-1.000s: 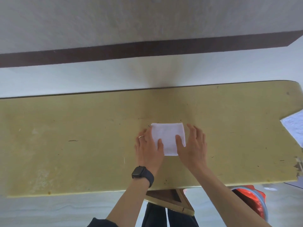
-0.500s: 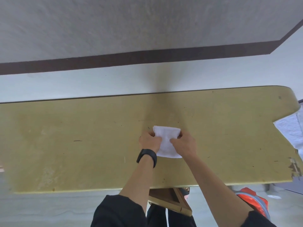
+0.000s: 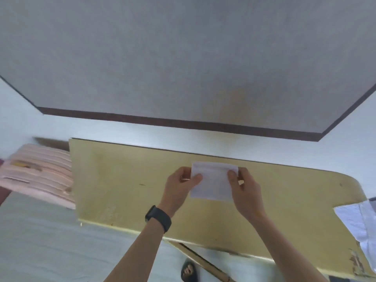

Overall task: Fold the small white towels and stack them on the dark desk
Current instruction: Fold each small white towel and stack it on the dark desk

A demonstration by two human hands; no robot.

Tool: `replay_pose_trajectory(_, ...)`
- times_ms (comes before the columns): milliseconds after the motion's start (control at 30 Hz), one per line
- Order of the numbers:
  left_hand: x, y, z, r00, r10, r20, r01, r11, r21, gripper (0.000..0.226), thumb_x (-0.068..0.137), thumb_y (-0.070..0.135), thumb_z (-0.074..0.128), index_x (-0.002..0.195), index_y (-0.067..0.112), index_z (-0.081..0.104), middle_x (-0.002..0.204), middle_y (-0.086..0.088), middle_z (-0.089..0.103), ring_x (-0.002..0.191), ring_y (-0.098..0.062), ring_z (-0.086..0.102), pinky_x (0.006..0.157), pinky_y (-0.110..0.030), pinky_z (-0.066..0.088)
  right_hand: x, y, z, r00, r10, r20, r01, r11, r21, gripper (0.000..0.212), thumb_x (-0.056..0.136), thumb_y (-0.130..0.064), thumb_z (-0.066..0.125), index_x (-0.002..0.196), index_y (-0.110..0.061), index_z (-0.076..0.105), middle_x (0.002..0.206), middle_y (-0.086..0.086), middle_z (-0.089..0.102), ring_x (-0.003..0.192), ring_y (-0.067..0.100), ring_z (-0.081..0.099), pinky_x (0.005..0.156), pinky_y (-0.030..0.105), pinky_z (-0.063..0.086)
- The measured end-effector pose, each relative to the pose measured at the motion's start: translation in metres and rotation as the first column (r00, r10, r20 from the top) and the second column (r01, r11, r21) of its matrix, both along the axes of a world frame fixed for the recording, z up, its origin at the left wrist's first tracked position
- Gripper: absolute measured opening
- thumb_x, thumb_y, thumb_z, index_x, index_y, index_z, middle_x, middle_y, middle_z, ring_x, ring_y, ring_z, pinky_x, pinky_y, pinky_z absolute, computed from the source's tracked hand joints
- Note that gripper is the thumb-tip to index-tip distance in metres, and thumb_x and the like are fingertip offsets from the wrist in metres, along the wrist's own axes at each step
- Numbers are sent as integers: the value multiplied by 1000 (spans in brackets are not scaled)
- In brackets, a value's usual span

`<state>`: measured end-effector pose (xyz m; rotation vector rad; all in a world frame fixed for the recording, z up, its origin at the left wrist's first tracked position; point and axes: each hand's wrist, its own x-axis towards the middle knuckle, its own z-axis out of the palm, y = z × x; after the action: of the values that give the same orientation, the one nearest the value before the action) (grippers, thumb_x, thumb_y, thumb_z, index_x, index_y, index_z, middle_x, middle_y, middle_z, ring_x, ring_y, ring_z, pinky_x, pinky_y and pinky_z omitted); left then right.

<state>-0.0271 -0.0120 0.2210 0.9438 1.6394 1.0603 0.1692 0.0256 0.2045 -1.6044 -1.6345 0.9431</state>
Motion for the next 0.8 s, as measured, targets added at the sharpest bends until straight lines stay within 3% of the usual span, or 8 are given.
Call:
replay_pose_trajectory(100,-19,-36,59,990,124,-60,-113,981,157,24,85,46,67,91,23,66,85,3,69,75,-18,66,69,-37,55,-32,-12,60,991,111,-70,-100,983,153,10,102,-35,46,94,-30,49,81,-9,60,70,13,59,56,28,43)
replay_pose_trajectory(167,-30,-66,90,959,259,-113,-225,943,247,25,87,50,63,90,26,62,81,3,65,68,-17,62,61,-32,52,-56,-25,89,976,205,-69,-181,948,261,12,102,-36,43,93,-29,46,76,-10,57,68,9,56,56,28,42)
replay_pose_trajectory(333,-45,-168,135,730,660,-176,-547,719,428,17,97,43,57,94,26,58,83,3,63,69,-1,56,61,-17,45,-122,-88,132,876,475,-83,-424,840,338,14,100,-38,45,88,-34,40,58,-8,49,53,10,47,51,26,34)
replay_pose_trajectory(433,-57,-246,139,577,797,-180,-691,593,414,16,99,46,52,98,30,55,85,9,62,75,-2,58,61,-15,46,-160,-152,145,748,643,-165,-578,753,314,16,100,-38,46,85,-36,43,60,-4,51,51,11,44,49,25,35)
replay_pose_trajectory(500,-66,-303,141,470,868,-160,-778,493,390,15,99,45,52,95,31,56,83,10,61,69,1,57,57,-15,45,-183,-200,149,654,731,-194,-671,679,297,16,101,-37,47,85,-36,44,62,-1,52,50,10,43,49,24,35)
replay_pose_trajectory(633,-73,-435,145,229,961,-153,-891,270,364,21,96,47,55,91,27,59,79,10,62,57,2,52,49,-14,41,-230,-314,150,435,875,-212,-842,479,248,13,101,-34,48,90,-28,48,73,2,59,62,13,51,57,26,39)
replay_pose_trajectory(700,-70,-508,143,92,985,-145,-920,139,366,23,96,49,56,88,27,60,76,8,62,56,1,52,49,-14,41,-250,-382,150,319,922,-221,-905,365,217,13,101,-34,49,91,-25,50,75,2,61,69,15,55,58,19,39)
replay_pose_trajectory(800,-61,-618,140,-118,984,-131,-930,-63,362,23,94,49,57,85,28,61,70,7,60,55,-1,50,49,-14,40,-271,-492,153,143,961,-237,-957,195,216,12,100,-32,51,90,-26,51,77,6,64,64,15,54,53,16,37)
